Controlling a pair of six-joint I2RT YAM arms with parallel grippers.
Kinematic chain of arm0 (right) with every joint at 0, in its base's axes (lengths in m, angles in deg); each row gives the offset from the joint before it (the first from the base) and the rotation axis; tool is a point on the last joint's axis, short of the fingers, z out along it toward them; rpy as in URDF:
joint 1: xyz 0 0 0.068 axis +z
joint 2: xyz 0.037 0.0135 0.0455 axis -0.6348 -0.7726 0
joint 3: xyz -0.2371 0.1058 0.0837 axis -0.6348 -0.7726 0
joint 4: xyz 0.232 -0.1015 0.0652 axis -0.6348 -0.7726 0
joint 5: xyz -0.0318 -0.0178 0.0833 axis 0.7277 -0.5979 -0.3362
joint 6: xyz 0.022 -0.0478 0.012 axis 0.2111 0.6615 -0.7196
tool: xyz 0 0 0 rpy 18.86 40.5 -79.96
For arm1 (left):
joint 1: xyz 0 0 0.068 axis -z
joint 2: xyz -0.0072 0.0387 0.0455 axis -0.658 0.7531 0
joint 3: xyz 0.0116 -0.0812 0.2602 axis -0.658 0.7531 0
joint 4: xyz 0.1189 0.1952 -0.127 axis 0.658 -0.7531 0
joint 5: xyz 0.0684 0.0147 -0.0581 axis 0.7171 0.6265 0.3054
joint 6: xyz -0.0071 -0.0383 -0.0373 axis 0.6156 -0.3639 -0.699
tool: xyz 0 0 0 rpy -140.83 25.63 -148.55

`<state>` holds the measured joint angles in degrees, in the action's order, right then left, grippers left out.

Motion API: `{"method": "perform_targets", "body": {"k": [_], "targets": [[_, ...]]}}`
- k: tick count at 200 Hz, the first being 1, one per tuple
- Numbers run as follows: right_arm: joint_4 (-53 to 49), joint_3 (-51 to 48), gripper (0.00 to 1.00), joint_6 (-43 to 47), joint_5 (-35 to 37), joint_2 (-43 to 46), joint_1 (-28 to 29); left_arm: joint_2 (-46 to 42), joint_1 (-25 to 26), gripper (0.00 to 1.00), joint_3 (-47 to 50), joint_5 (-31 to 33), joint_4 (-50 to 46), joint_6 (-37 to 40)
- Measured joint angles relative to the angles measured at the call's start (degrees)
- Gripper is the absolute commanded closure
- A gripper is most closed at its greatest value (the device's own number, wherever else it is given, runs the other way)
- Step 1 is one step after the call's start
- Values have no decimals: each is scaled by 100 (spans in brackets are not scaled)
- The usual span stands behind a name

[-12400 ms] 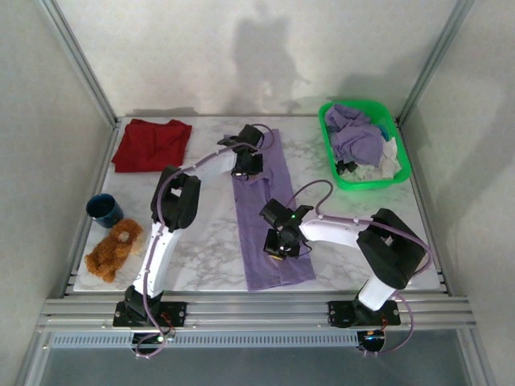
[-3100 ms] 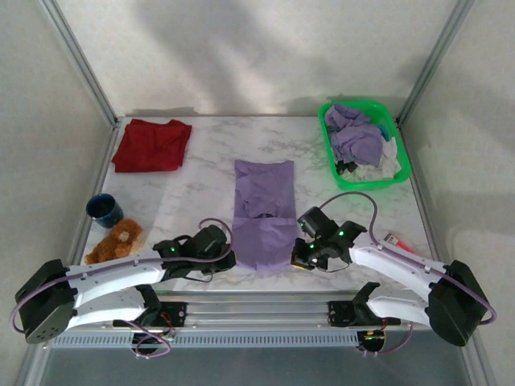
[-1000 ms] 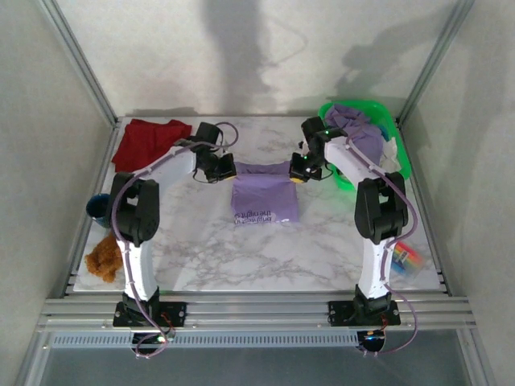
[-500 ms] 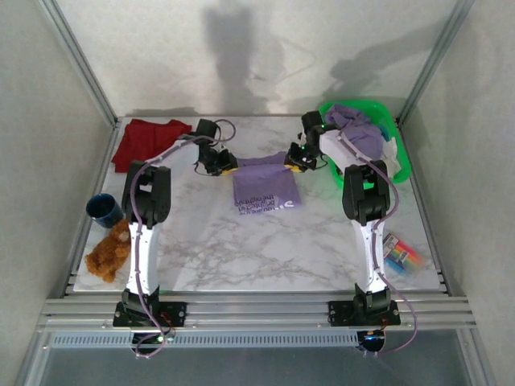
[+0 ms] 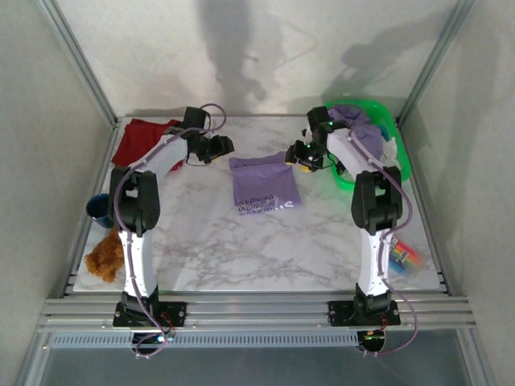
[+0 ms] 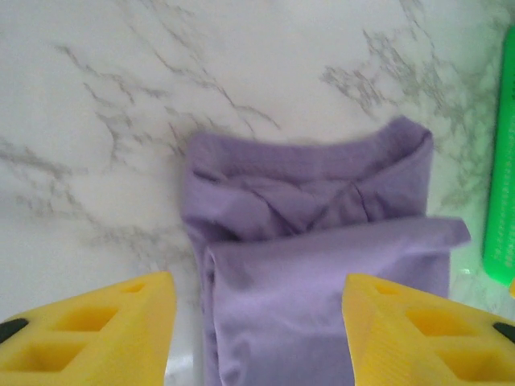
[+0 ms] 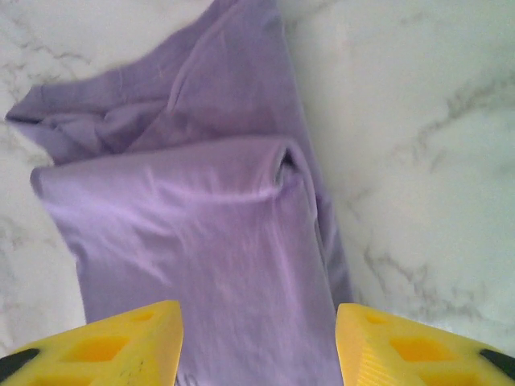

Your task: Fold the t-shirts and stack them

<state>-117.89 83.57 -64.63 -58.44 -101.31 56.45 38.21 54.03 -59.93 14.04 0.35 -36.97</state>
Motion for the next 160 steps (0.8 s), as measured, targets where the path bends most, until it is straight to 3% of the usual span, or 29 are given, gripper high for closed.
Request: {"method": "perform_targets", "body": {"k": [14,47,77,139,160], "targets": [[98,-586,52,42,-33,400,22,-435,192,52,568,72,111,2],[516,-1847,72,-20,-249,940,142,-925,791,82,1652,111,459,-160],[817,-2124,88,-120,-485,857,227,-927,1220,88,2223,118,800,-323],[1305,-3136,85,-400,-542,890,516,-927,1309,91,2820,850,970,-330],[1408,-3746,76,-673,-551,1296,935,-927,1226,90,2835,1014,960,-247]]}}
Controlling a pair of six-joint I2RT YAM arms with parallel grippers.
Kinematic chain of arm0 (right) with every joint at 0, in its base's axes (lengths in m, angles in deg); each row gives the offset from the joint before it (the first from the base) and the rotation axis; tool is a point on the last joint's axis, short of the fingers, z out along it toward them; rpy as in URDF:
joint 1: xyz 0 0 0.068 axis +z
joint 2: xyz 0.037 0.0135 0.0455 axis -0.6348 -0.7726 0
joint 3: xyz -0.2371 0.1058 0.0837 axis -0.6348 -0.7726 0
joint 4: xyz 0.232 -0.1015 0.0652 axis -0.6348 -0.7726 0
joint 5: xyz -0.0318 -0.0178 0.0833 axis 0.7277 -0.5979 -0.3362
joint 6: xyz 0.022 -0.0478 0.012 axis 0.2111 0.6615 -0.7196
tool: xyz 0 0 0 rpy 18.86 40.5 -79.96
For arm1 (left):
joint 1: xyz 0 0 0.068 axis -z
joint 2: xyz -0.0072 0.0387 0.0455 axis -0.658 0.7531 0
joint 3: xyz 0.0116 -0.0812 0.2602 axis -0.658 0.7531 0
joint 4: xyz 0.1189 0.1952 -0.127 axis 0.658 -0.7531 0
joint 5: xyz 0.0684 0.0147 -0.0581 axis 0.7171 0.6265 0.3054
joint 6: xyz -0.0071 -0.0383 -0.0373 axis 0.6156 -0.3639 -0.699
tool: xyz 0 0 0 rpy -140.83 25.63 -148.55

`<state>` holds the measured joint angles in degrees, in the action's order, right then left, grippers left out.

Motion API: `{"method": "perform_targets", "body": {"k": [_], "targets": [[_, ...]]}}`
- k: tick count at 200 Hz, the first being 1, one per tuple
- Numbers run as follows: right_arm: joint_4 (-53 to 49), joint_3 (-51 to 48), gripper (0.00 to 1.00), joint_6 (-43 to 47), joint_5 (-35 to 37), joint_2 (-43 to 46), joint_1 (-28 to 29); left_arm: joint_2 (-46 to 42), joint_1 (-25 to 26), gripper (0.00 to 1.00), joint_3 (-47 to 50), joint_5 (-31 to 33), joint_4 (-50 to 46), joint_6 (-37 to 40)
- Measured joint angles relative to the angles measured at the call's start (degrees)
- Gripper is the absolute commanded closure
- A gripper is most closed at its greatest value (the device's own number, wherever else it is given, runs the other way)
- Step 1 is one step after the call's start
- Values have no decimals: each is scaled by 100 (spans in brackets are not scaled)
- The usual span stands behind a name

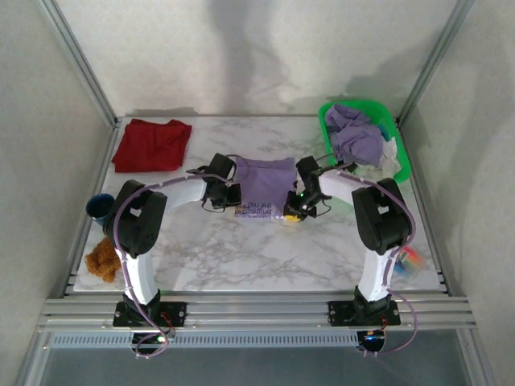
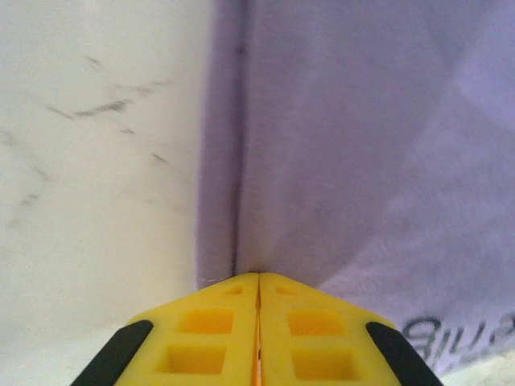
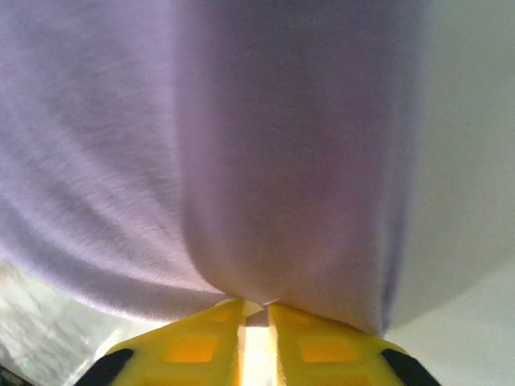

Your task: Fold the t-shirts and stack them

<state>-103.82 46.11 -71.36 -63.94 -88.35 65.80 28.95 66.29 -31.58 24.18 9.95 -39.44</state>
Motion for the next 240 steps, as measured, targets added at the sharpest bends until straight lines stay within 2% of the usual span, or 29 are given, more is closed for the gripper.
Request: {"method": "perform_targets", "body": {"k": [18,31,38,58,86,111,137,163,191,208,240], "targets": [[-39,-306,72,-179,15,605,363,-4,-173,88,-15,66,-28,68],[-136,-315,65,-251,109,1075,466,-7,-286,86,-81,111,-98,107],[-236,-234,59,-269,186,1303,459,-11,-332,85,-136,127,-122,122],[-693,435,56,-42,487,1510,304,-111,-354,83,-245,133,-125,118],[-1163,2028,55,651,743,831,-96,-481,-258,78,-212,127,-81,-24],[-1429,3451,56,1226,778,-439,-459,-966,-2,79,114,31,140,-326],[-1609,4297,55,1528,728,-1644,-682,-1196,229,79,511,-66,376,-632],[-1808,4527,54,1751,636,-2347,-723,-1211,284,74,922,-109,476,-822],[-1945,4374,50,1932,555,-2371,-706,-1211,260,70,988,-103,382,-776],[-1941,4153,47,2002,575,-2142,-706,-1147,208,64,658,-81,122,-549],[-2046,4015,46,2105,691,-1670,-706,-667,-59,57,-586,-39,-122,-94]]}}
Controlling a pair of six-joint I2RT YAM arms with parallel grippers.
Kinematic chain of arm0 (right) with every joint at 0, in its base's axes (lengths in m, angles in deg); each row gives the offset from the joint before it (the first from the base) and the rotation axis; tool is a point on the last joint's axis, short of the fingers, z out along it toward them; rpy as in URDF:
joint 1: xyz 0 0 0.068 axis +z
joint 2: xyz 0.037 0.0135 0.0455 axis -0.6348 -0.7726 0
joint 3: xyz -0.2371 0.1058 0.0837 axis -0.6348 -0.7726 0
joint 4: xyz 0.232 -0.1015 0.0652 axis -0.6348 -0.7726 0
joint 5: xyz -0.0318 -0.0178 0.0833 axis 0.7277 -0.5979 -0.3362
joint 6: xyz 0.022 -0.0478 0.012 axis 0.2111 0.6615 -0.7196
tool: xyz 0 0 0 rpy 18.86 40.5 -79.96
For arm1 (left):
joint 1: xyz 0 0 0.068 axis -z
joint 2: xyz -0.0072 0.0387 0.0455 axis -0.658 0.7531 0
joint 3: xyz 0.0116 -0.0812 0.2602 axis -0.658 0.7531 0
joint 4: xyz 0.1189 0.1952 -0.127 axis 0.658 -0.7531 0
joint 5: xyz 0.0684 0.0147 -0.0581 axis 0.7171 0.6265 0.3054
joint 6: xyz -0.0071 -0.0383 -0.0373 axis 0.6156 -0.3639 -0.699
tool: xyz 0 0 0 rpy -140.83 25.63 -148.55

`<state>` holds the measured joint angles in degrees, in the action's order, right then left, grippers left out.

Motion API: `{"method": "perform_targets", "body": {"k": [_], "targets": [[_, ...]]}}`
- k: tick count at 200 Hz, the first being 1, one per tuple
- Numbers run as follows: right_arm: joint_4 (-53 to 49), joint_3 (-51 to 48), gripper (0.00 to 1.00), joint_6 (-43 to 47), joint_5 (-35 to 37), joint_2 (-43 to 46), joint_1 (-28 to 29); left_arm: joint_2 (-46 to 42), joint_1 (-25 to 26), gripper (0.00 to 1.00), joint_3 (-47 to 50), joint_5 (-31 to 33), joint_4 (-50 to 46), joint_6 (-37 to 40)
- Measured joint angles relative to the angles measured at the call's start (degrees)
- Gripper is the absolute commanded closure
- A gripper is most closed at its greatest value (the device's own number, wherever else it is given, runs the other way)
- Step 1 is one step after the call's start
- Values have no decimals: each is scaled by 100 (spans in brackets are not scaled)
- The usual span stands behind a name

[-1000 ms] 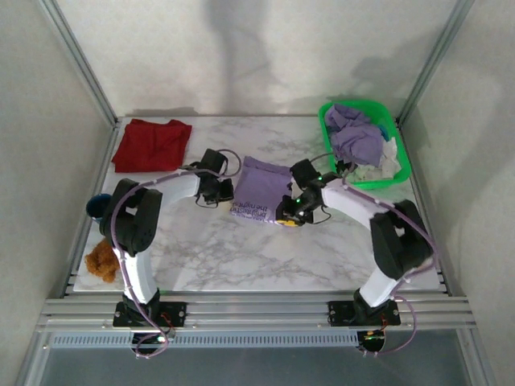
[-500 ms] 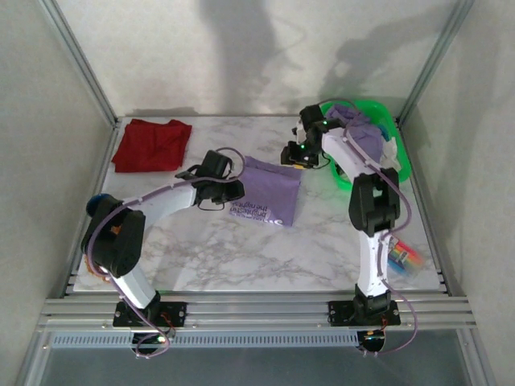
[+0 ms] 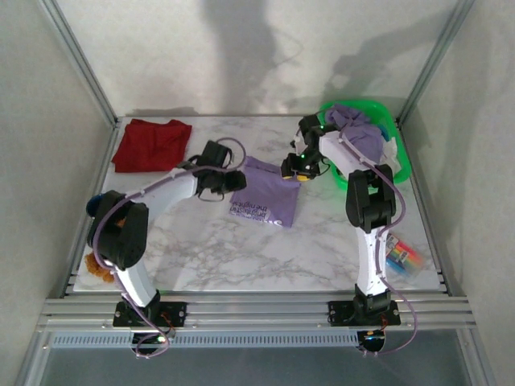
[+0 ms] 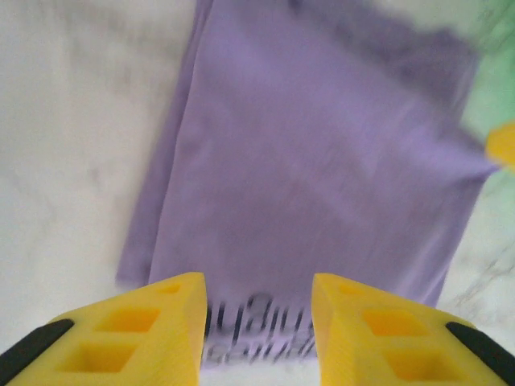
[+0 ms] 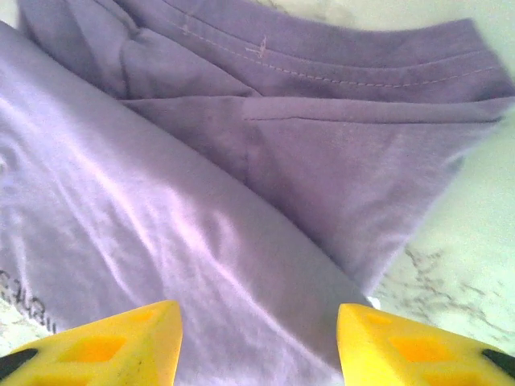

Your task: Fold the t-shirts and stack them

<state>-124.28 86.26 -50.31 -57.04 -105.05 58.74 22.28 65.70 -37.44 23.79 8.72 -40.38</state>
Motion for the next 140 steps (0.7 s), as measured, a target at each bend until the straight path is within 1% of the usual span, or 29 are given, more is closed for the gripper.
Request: {"method": "perform_targets", "body": {"k": [24,45,70,106,125,140], "targets": [[0,-52,46,22,94,212,-2,577,-216,56,-874,2,-120,299],[4,-240,46,20,212,245,-2,1152,-306,54,-1423,20,-234,472],[-42,-409,46,20,382,243,-2,1718,-302,53,-1698,13,-326,605],[-46,-426,47,20,538,243,-2,2151,-284,54,-1974,-76,-483,643],[-39,-428,50,17,535,243,-2,2295,-275,60,-2212,-103,-479,647],[-37,-428,54,11,531,236,-9,2380,-269,68,-2358,-140,-479,658]]}}
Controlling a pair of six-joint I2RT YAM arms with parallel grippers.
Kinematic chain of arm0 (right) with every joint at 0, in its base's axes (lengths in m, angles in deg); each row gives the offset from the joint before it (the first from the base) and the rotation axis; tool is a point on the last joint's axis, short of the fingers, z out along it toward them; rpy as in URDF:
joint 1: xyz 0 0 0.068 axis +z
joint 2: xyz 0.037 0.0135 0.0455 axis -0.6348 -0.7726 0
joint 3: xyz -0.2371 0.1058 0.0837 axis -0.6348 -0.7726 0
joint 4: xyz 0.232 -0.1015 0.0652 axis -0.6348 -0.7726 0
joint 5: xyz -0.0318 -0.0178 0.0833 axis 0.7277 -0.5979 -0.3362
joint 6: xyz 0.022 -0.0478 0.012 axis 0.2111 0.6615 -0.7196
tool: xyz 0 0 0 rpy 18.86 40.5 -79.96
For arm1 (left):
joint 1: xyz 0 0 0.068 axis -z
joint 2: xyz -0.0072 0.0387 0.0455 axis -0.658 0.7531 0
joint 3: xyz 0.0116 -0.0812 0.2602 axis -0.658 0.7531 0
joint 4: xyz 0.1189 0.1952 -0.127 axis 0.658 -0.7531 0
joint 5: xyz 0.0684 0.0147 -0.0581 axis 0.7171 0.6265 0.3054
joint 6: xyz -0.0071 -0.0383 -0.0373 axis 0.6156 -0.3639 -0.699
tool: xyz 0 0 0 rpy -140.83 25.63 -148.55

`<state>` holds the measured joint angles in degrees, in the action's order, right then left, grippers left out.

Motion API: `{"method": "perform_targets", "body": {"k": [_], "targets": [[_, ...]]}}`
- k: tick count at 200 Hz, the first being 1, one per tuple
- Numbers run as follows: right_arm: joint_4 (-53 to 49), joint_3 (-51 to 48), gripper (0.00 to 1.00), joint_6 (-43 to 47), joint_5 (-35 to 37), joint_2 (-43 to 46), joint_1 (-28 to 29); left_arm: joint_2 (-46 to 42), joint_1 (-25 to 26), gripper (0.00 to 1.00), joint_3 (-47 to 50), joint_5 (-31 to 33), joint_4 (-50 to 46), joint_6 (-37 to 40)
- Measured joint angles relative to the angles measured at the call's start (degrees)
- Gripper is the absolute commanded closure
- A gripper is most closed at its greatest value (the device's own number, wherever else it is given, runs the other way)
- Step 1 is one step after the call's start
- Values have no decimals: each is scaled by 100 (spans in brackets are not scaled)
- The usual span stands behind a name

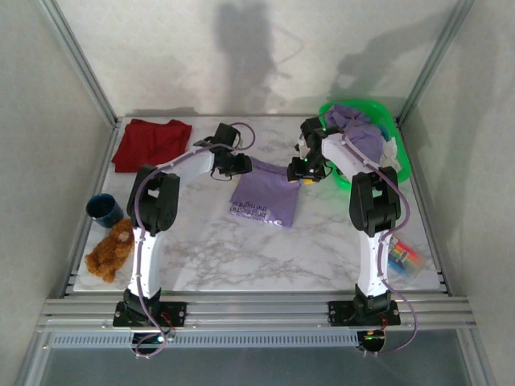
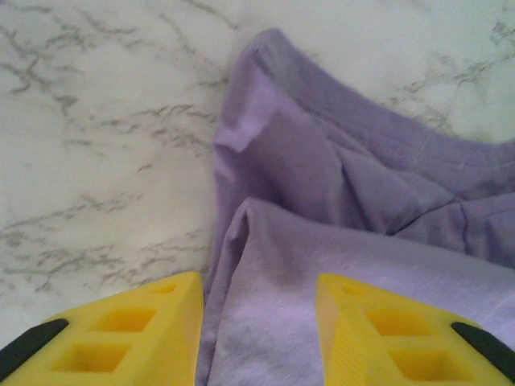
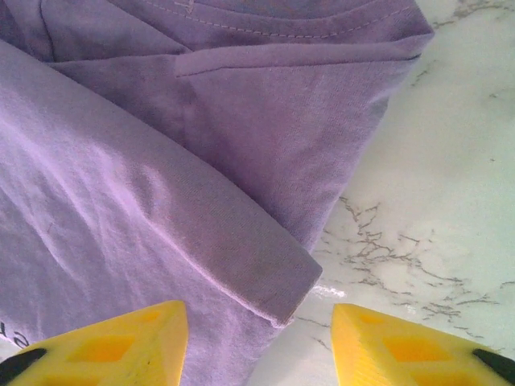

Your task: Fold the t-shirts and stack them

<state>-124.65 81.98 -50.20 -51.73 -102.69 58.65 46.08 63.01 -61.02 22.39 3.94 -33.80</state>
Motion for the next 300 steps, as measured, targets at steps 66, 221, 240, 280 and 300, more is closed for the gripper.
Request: {"method": "perform_targets", "body": {"k": [66,221,240,280,300], "targets": [[42,0,91,-44,-28,-79,-15,262,15,95,-162,-83,-4,44],[155,-269,100,-337,-254,894,-87,-153,-52,100,-1233,-90,-837,22],[409,74,100,-385,-122,398,-251,503,-76,100,-2199,-203,-723,22],[772,1200,100,-470,348,-1189,-533,2608,-136,100,-4328,-584,-417,-55],[560,1875,100,-481,566,-1668,-494,3134,-247,100,-4415,-861,-157,-280]]}}
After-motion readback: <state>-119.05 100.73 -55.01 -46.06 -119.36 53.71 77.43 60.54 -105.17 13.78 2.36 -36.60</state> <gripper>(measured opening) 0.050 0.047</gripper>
